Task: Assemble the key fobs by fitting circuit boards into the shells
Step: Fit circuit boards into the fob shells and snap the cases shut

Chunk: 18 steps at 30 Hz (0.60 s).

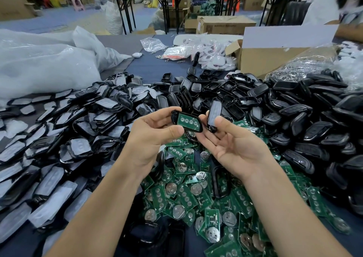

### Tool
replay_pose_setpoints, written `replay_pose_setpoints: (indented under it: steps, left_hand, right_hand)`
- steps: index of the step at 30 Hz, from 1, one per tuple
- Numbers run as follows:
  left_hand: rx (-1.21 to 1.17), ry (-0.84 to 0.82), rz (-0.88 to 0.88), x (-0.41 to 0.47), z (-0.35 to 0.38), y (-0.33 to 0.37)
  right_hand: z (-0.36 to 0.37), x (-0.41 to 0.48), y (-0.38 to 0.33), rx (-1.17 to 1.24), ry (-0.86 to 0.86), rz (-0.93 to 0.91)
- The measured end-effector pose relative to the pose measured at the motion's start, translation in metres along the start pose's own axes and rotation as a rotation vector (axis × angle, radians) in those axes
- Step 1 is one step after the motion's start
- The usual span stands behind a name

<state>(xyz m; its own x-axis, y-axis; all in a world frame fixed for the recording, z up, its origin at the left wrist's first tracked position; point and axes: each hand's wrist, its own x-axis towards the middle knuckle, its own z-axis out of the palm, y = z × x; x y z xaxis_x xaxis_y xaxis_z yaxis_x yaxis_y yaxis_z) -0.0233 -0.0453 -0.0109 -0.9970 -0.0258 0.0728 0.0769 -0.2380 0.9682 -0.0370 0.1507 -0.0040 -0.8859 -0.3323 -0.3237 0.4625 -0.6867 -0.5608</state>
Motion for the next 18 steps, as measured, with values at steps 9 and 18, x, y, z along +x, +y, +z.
replay_pose_setpoints:
  steps: [9,18]
  left_hand:
    - [0.708,0.279,0.264,-0.008,0.023,-0.012]
    - [1.142,0.255,0.369,-0.021,0.036,-0.006]
  right_hand:
    - [0.004,0.006,0.014,-0.013,0.1,-0.051]
    - [-0.001,0.011,0.017,-0.099,0.079,-0.161]
